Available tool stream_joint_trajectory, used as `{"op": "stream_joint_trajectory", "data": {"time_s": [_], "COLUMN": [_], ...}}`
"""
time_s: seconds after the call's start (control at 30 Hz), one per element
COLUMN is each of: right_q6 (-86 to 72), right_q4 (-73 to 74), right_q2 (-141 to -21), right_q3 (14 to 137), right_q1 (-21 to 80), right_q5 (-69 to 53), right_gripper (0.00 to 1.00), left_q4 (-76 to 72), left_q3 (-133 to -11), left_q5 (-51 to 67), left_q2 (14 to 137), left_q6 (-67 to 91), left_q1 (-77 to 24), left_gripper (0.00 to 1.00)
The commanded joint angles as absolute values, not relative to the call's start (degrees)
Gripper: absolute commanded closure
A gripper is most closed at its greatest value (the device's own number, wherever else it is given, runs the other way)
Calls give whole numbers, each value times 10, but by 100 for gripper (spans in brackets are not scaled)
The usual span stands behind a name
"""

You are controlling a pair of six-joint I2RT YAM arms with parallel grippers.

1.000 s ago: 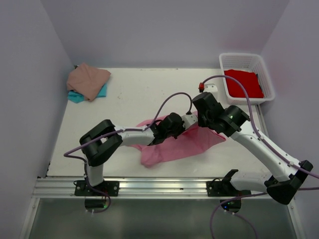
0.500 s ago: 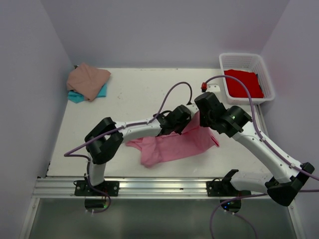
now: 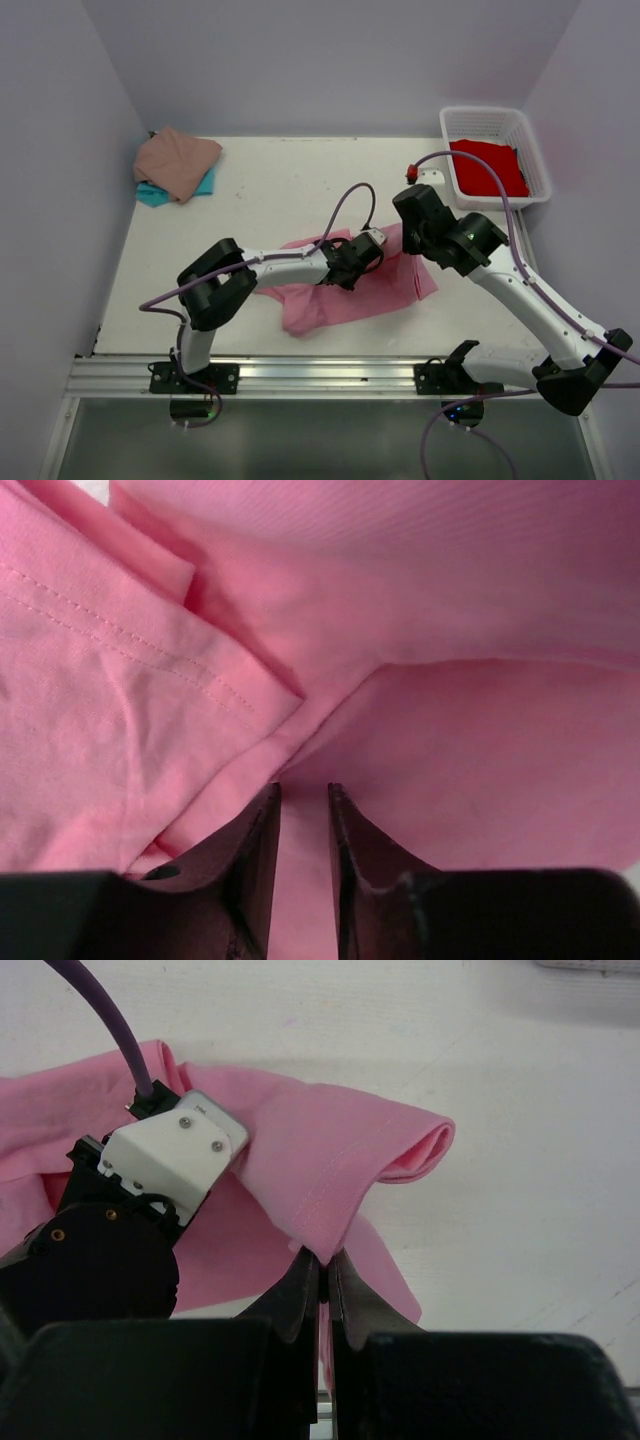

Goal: Fold and stack the t-shirts
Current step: Move the tshirt to the center of the board

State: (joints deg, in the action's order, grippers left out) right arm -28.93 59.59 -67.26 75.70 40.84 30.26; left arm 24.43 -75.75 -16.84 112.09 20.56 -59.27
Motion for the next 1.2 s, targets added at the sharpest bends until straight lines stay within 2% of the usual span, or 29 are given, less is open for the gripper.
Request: {"op": "stream_joint_trajectory", "data": {"time_s": [0.0,0.03,0.13,0.47,0.8,1.17], "right_q6": [-295,-295,-294,-294,-293,-294], "right_q4": [594,595,599,598,599,599], "right_q2": [-651,-650,-647,-651,-646,-642], "right_q3": [765,764,764,761,757,750], "right_q1": [407,408,407,407,407,403], "right_q5": [306,307,309,311,316,316], "right_gripper": [100,100,100,100,100,100], "left_q4": [247,242,224,161,182,201], "left_q3": [-780,-778,-779,-779,-821,-831], "left_q5": [-208,-214,-217,-181,-167,-156], "left_q2": [1135,1134,1129,1066,1150,1177], "left_q6": [217,215,204,168,166,176], "left_q1": [-585,-584,-580,-580,-558,-548], "left_gripper": [70,63,59,64,65,67]}}
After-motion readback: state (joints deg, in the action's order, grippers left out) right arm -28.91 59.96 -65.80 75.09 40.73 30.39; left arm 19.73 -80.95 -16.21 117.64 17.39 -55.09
